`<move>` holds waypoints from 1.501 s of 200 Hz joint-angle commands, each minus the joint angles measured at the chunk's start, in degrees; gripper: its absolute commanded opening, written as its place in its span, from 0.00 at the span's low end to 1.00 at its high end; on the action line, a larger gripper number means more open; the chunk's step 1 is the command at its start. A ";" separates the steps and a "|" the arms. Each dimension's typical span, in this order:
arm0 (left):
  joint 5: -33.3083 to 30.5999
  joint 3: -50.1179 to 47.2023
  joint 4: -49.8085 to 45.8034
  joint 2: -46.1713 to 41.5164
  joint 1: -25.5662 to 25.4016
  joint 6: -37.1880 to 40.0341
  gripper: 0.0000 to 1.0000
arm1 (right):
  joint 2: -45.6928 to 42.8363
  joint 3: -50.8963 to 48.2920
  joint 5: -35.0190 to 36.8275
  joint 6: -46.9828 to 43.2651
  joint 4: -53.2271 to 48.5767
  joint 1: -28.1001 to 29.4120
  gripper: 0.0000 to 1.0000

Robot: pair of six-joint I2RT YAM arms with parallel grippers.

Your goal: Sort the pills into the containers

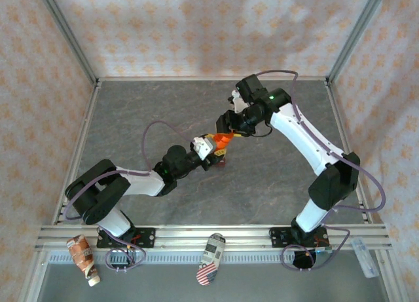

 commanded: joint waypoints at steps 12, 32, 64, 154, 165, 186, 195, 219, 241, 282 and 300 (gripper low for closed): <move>2.49 1.27 8.92 -1.65 -1.11 0.96 0.00 | 0.27 2.57 -0.55 1.08 1.35 0.94 0.57; 2.57 1.35 8.90 -1.47 -1.11 0.91 0.00 | 0.17 3.42 -0.36 0.96 0.92 0.78 0.61; 2.82 1.53 8.84 -1.05 -1.05 0.79 0.00 | -0.12 4.85 0.29 0.81 0.52 0.57 0.75; 1.86 1.95 10.36 0.28 -1.07 -2.53 0.00 | -7.49 7.18 3.95 1.18 5.53 -6.53 0.87; 1.95 2.06 10.52 0.05 -0.98 -3.42 0.00 | -10.10 5.20 4.44 -1.23 6.27 -6.87 0.86; 4.46 2.58 10.50 -0.41 -0.68 -5.59 0.00 | -13.38 2.58 3.57 -8.19 4.61 -6.87 0.86; 6.10 2.89 10.47 -0.59 -0.47 -6.79 0.00 | -14.69 1.02 3.05 -11.47 3.58 -6.78 0.85; 10.12 3.71 10.46 -1.01 0.28 -10.28 0.00 | -17.66 -2.75 1.14 -16.82 2.84 -6.65 0.86; 12.85 4.73 10.33 -1.03 0.77 -12.45 0.00 | -18.67 -3.87 -1.36 -19.63 2.09 -6.16 0.86; 15.36 6.13 10.29 -0.16 0.83 -14.99 0.00 | -16.26 -1.85 -0.91 -22.59 -0.57 -3.36 0.86; 15.92 6.52 10.35 0.28 0.85 -15.61 0.00 | -15.07 -1.09 0.71 -23.25 -1.40 -2.03 0.86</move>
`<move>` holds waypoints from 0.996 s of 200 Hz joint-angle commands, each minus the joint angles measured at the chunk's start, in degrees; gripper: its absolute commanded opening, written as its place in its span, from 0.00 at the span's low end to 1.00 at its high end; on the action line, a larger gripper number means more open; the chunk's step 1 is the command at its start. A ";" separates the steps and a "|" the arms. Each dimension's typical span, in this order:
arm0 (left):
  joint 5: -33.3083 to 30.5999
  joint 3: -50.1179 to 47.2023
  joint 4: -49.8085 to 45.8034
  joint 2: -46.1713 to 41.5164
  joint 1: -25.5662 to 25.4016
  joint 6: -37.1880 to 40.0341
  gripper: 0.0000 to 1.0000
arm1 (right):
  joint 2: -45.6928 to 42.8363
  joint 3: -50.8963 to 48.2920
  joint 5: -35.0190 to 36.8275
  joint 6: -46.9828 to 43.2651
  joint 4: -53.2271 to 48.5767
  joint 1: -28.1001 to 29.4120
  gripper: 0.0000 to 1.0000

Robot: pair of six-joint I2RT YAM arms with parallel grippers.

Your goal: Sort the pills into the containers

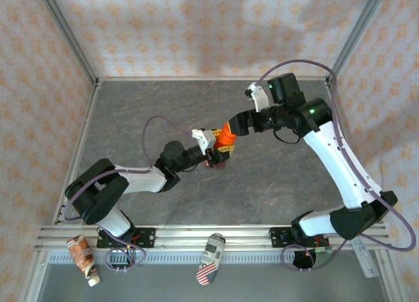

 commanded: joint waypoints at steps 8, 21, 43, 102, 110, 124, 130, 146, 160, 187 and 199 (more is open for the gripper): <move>2.71 2.10 3.75 0.42 0.44 -2.24 0.00 | 1.88 2.39 1.69 -3.27 -2.56 1.95 0.86; 2.74 2.19 3.67 0.57 0.45 -2.31 0.00 | 2.50 2.80 2.45 -3.31 -2.84 2.33 0.85; 3.01 2.36 3.62 0.79 0.46 -2.41 0.00 | 2.98 3.27 3.04 -3.22 -2.90 2.51 0.84; 3.14 2.62 3.66 1.06 0.67 -2.60 0.00 | 3.88 4.23 3.55 -2.95 -3.26 2.51 0.72; 3.18 2.71 3.69 0.97 0.63 -2.58 0.00 | 3.96 4.15 3.37 -2.96 -3.40 2.51 0.70; 3.22 2.80 3.68 0.97 0.71 -2.69 0.00 | 4.20 4.07 2.95 -2.99 -3.62 2.60 0.69; 3.26 2.80 3.64 0.97 0.79 -2.70 0.00 | 4.33 4.06 2.84 -2.94 -3.74 2.60 0.68; 3.27 2.87 3.61 0.97 0.72 -2.78 0.00 | 4.51 3.93 2.66 -2.87 -3.79 2.71 0.65; 3.33 2.96 3.67 0.96 0.82 -2.85 0.00 | 4.60 3.80 2.70 -2.80 -3.75 2.73 0.62; 3.32 3.07 3.67 0.96 0.80 -2.96 0.00 | 4.65 3.12 2.57 -2.40 -3.45 2.75 0.55; 3.27 3.16 3.68 0.93 0.81 -2.96 0.00 | 4.72 2.63 2.33 -2.03 -3.18 2.77 0.53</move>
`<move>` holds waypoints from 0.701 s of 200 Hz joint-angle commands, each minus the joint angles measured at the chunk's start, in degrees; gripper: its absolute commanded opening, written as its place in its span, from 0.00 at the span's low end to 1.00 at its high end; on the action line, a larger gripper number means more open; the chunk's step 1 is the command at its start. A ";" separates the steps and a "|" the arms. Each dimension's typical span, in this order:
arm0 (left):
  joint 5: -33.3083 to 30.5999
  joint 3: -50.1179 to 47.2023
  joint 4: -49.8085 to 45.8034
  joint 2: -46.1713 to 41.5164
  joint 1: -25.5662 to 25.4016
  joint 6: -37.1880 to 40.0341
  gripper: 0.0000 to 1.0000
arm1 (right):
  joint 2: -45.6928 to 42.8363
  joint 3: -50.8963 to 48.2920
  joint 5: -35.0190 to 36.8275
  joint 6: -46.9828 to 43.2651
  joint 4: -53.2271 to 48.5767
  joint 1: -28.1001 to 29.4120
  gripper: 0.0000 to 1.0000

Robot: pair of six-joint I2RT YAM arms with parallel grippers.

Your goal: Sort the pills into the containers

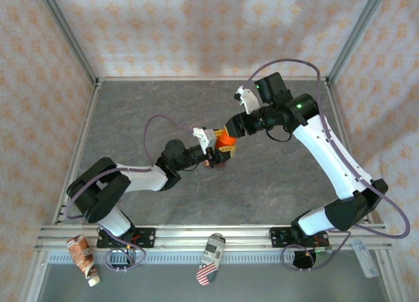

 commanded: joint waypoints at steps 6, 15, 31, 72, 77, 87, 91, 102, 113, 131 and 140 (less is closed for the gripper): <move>1.39 2.41 3.76 -0.22 0.49 -0.64 0.00 | 0.22 -0.31 0.72 0.77 -0.52 0.19 0.53; 1.28 2.57 3.75 -0.21 0.48 -0.60 0.00 | 0.17 -0.92 0.62 1.51 -0.10 0.25 0.52; 0.86 2.67 3.80 -0.42 0.48 -0.47 0.00 | 0.18 -2.03 0.71 4.04 0.83 0.30 0.51; -4.94 1.93 3.34 -1.74 0.36 3.63 0.00 | 0.29 -7.23 2.72 17.65 6.11 0.75 0.49; -6.20 1.75 3.36 -1.90 0.31 4.38 0.00 | 0.20 -8.00 3.16 19.70 6.96 0.89 0.49; -8.37 1.31 3.36 -2.25 0.18 6.05 0.00 | 0.10 -9.40 4.64 23.14 8.48 1.49 0.49; -9.14 1.13 3.30 -2.36 0.13 6.56 0.00 | 0.08 -9.85 5.15 24.32 9.01 1.77 0.49; -10.66 0.80 3.20 -2.67 0.07 8.08 0.00 | 0.16 -11.02 6.20 27.17 10.55 2.57 0.49; -11.49 0.58 3.04 -2.76 0.07 8.82 0.00 | -0.01 -12.19 7.30 29.72 12.30 3.51 0.49; -12.09 0.33 3.00 -2.55 0.11 9.29 0.00 | -0.12 -12.77 8.04 31.64 13.89 4.61 0.50; -12.14 0.22 3.01 -2.39 0.04 9.30 0.00 | -0.13 -12.77 8.32 32.15 14.15 4.74 0.50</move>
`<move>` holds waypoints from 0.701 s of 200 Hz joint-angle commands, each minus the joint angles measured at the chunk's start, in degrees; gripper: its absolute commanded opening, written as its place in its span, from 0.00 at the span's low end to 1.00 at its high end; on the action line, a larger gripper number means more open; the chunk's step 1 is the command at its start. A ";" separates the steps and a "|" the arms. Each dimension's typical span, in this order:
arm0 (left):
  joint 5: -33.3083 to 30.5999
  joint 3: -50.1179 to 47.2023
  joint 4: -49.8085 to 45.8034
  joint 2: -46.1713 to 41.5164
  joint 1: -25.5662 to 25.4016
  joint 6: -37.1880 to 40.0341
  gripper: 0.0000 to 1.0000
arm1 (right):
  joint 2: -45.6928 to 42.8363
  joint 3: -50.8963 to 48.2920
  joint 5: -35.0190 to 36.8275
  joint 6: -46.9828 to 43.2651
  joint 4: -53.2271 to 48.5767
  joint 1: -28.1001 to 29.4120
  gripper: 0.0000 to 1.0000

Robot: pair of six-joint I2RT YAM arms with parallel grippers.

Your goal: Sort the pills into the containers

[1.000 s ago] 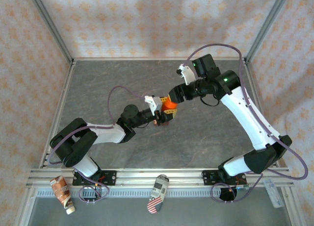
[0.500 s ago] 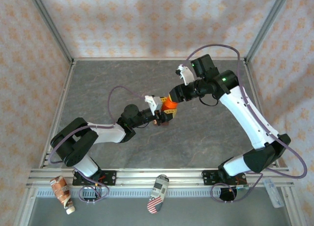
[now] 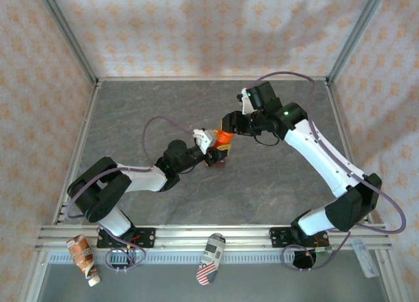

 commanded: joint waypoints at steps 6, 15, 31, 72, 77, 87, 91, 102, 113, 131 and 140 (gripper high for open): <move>-2.65 1.42 9.06 -2.41 -0.38 2.73 0.00 | 0.00 -1.81 1.75 5.77 0.02 2.38 0.50; -2.72 1.33 9.16 -2.24 -0.37 2.47 0.00 | 0.26 -1.31 1.72 5.71 -0.33 2.42 0.51; -2.76 1.16 9.17 -1.90 -0.35 2.25 0.00 | 0.96 0.05 1.38 5.22 -1.43 2.45 0.52; -4.03 0.72 9.28 -1.11 -0.38 1.76 0.00 | 1.02 3.01 2.17 3.86 -3.50 1.91 0.69; -4.22 0.59 9.25 -1.02 -0.40 1.64 0.00 | 0.87 3.56 2.30 3.62 -3.75 1.67 0.71; -4.53 0.46 9.44 -0.68 -0.36 1.54 0.00 | 0.29 4.42 2.36 3.19 -4.24 1.18 0.75; -4.58 0.37 9.38 -0.62 -0.38 1.46 0.00 | 0.07 4.85 2.41 3.01 -4.37 0.95 0.77; -4.66 0.21 9.46 -0.32 -0.40 1.25 0.00 | -0.76 5.82 2.37 2.26 -4.91 0.33 0.82; -4.49 0.02 9.65 -0.04 -0.35 1.00 0.00 | -1.82 6.62 2.33 1.33 -5.41 -0.23 0.88; -3.95 -0.25 9.79 0.25 -0.33 0.55 0.00 | -3.45 8.14 1.77 -0.89 -6.72 -1.02 0.91; -3.42 -0.31 9.77 0.36 -0.36 0.15 0.00 | -4.04 9.01 1.71 -2.04 -7.51 -1.45 0.91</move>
